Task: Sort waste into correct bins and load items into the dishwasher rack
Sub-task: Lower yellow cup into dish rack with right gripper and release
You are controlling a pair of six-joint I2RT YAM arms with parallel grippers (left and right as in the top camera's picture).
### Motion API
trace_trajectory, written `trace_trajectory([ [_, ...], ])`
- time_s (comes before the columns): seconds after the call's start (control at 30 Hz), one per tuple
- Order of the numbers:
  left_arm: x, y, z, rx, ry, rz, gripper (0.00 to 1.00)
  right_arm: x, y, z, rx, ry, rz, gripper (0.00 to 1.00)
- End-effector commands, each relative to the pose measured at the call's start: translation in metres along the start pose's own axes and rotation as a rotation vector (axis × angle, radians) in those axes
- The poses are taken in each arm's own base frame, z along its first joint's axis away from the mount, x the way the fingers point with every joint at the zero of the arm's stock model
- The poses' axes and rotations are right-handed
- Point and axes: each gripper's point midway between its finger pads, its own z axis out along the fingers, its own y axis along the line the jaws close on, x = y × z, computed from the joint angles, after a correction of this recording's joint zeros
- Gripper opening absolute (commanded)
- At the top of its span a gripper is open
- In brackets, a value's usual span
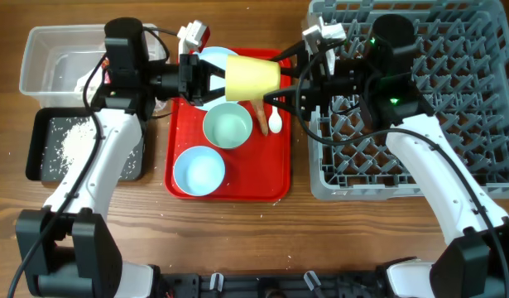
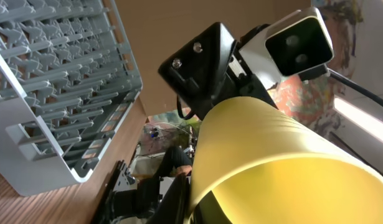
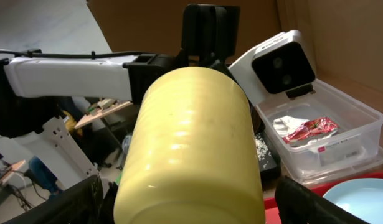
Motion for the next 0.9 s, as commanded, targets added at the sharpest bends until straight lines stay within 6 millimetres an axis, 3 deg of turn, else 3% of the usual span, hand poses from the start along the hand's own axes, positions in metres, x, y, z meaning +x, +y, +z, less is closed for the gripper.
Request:
trace_trajectory([
  [0.0, 0.005, -0.013, 0.003, 0.016, 0.025, 0.023, 0.04, -0.003, 0.006, 0.001, -0.04, 0.005, 0.01, 0.8],
  [0.2, 0.004, -0.012, 0.003, 0.01, 0.016, 0.023, 0.08, -0.001, 0.008, 0.001, -0.052, 0.012, 0.025, 0.41],
  [0.33, 0.003, -0.011, 0.003, 0.005, 0.01, 0.022, 0.29, 0.0, 0.004, -0.003, -0.033, 0.009, 0.042, 0.37],
  [0.37, 0.003, -0.011, 0.003, 0.005, 0.01, 0.022, 0.29, -0.001, -0.001, -0.007, -0.016, 0.004, 0.051, 0.37],
  [0.43, 0.003, -0.011, 0.003, 0.005, 0.011, 0.023, 0.29, 0.001, -0.024, -0.026, 0.093, -0.02, 0.14, 0.36],
  [0.53, 0.002, -0.011, 0.003, 0.005, 0.01, 0.06, 0.3, 0.021, -0.081, -0.078, 0.429, -0.056, 0.329, 0.36],
  [0.6, 0.0, -0.01, 0.003, -0.005, -0.002, 0.115, 0.3, 0.024, -0.093, -0.107, 0.627, -0.072, 0.383, 0.36],
  [0.67, -0.004, -0.006, 0.002, -0.028, -0.028, 0.19, 0.32, 0.023, -0.089, -0.129, 0.813, -0.07, 0.405, 0.38],
  [0.77, -0.02, 0.02, -0.001, -0.161, -0.134, 0.215, 0.33, 0.034, -0.063, -0.167, 1.092, -0.017, 0.478, 0.38],
  [0.8, -0.029, 0.043, -0.007, -0.274, -0.206, 0.164, 0.32, 0.042, -0.052, -0.18, 1.177, 0.017, 0.518, 0.38],
  [0.87, -0.04, 0.115, -0.049, -0.677, -0.411, -0.035, 0.32, 0.064, -0.03, -0.198, 1.288, 0.12, 0.618, 0.38],
])
